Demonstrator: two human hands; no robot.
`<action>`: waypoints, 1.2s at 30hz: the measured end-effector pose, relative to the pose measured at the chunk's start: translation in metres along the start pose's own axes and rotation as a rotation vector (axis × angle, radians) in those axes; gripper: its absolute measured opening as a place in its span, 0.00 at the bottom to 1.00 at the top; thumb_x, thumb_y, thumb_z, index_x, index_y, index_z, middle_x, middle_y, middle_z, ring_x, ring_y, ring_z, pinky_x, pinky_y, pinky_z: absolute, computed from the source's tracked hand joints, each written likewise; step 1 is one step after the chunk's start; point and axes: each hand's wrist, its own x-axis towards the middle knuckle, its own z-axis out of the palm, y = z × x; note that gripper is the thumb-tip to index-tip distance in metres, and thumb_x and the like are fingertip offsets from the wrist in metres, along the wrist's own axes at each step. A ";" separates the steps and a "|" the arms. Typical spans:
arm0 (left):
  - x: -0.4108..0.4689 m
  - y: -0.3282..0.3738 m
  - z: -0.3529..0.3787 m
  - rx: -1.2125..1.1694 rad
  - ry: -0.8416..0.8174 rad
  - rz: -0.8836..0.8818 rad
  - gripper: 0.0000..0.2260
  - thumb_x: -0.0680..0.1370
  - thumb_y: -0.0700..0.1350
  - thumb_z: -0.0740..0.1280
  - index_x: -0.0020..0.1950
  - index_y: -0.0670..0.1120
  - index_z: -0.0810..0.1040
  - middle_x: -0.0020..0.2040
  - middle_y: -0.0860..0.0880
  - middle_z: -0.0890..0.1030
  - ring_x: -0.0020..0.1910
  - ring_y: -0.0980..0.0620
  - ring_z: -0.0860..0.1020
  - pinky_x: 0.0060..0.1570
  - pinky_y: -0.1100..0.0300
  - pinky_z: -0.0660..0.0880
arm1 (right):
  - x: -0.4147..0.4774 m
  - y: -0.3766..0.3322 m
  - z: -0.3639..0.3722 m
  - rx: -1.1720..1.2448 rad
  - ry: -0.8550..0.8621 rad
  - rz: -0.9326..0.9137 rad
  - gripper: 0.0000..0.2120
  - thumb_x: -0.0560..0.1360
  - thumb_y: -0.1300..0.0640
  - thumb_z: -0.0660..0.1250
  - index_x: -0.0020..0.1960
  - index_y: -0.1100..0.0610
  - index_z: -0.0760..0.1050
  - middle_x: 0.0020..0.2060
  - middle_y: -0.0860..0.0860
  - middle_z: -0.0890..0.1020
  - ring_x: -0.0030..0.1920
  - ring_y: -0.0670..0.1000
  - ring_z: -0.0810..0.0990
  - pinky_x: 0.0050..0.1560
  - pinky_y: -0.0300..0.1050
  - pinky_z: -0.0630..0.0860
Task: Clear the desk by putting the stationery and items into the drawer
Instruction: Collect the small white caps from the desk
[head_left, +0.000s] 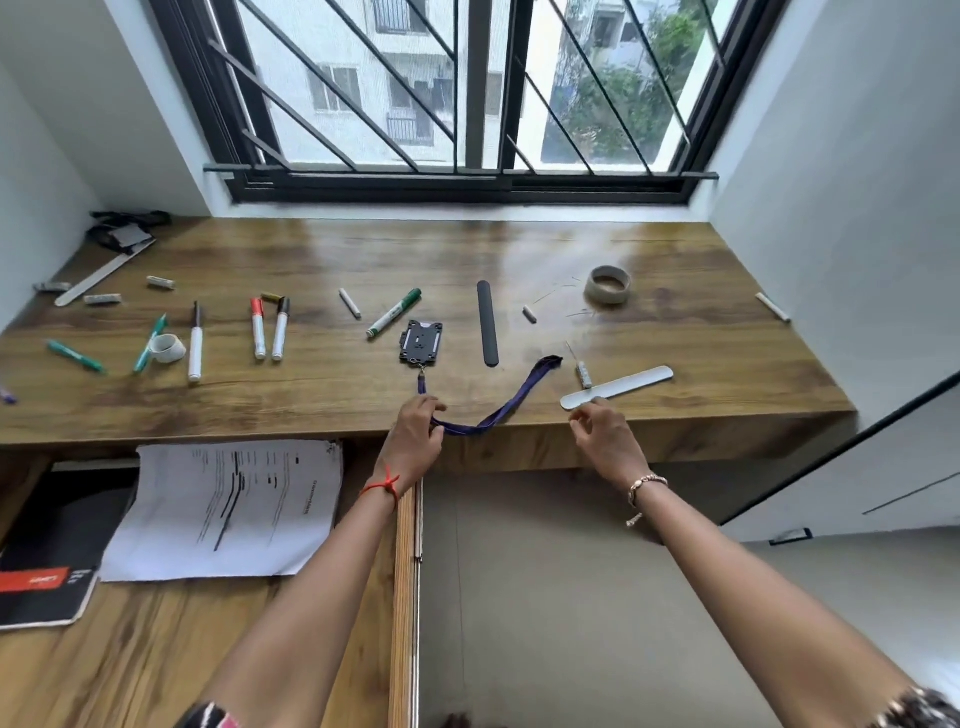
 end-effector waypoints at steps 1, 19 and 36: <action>0.003 0.002 0.001 -0.001 0.005 0.011 0.15 0.76 0.35 0.63 0.62 0.38 0.73 0.63 0.42 0.73 0.67 0.47 0.68 0.68 0.59 0.63 | 0.002 0.003 -0.003 0.003 0.012 0.003 0.08 0.76 0.64 0.63 0.50 0.67 0.78 0.48 0.59 0.77 0.48 0.56 0.77 0.50 0.41 0.72; 0.091 0.088 0.081 0.048 -0.012 -0.012 0.14 0.74 0.31 0.62 0.59 0.37 0.75 0.60 0.40 0.75 0.64 0.45 0.71 0.66 0.61 0.63 | 0.087 0.124 -0.052 0.046 -0.067 0.036 0.06 0.74 0.65 0.64 0.47 0.66 0.78 0.45 0.57 0.76 0.47 0.55 0.77 0.51 0.43 0.72; 0.127 0.122 0.126 0.092 -0.255 0.041 0.19 0.74 0.39 0.68 0.64 0.41 0.72 0.64 0.43 0.72 0.67 0.47 0.66 0.67 0.61 0.60 | 0.143 0.168 -0.064 0.088 -0.102 0.041 0.06 0.74 0.62 0.64 0.46 0.63 0.79 0.45 0.60 0.81 0.50 0.58 0.77 0.51 0.47 0.72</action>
